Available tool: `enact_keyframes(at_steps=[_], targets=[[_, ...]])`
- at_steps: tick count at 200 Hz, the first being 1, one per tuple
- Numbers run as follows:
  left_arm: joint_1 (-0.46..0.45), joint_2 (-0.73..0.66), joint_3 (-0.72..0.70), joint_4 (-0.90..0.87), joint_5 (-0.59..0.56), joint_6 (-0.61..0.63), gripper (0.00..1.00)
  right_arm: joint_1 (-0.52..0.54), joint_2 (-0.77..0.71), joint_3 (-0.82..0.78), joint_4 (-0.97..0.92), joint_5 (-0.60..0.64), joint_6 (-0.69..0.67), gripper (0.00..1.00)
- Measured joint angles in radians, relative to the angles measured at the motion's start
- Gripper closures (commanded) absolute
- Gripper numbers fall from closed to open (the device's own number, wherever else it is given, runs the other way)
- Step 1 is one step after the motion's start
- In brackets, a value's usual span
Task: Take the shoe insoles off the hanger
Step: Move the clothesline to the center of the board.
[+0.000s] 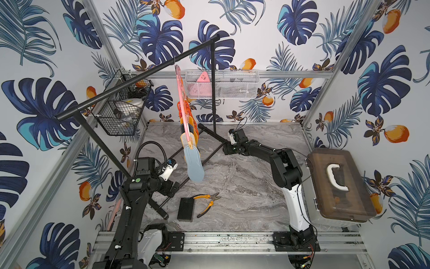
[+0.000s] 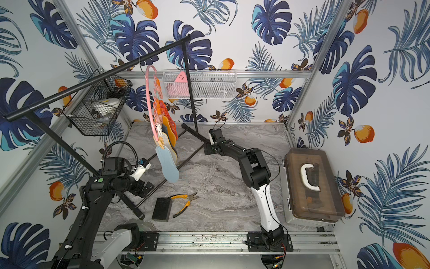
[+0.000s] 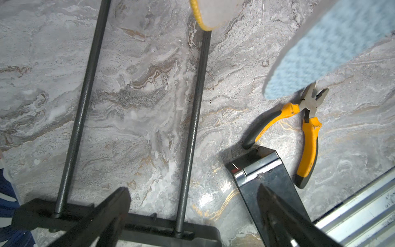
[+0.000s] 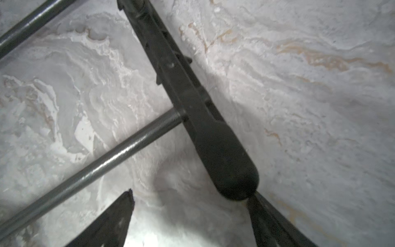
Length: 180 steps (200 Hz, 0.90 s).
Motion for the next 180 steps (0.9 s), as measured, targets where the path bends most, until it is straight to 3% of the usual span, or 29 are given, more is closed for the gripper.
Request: enact_keyframes(at_steps=[46, 89, 123, 180], targets=[[0.0, -0.022, -0.011, -0.024, -0.016, 0.001, 0.01, -0.02, -0.064, -0.031, -0.006, -0.002, -0.055, 0.13], [0.0, -0.038, -0.011, -0.072, -0.02, 0.004, 0.01, -0.049, 0.063, 0.134, -0.053, -0.043, -0.134, 0.17], [0.0, -0.037, -0.003, -0.109, -0.043, 0.007, 0.01, -0.045, 0.099, 0.164, -0.079, -0.092, -0.187, 0.19], [0.0, -0.026, 0.005, -0.147, -0.061, 0.003, 0.01, -0.052, 0.161, 0.264, -0.11, -0.09, -0.214, 0.32]])
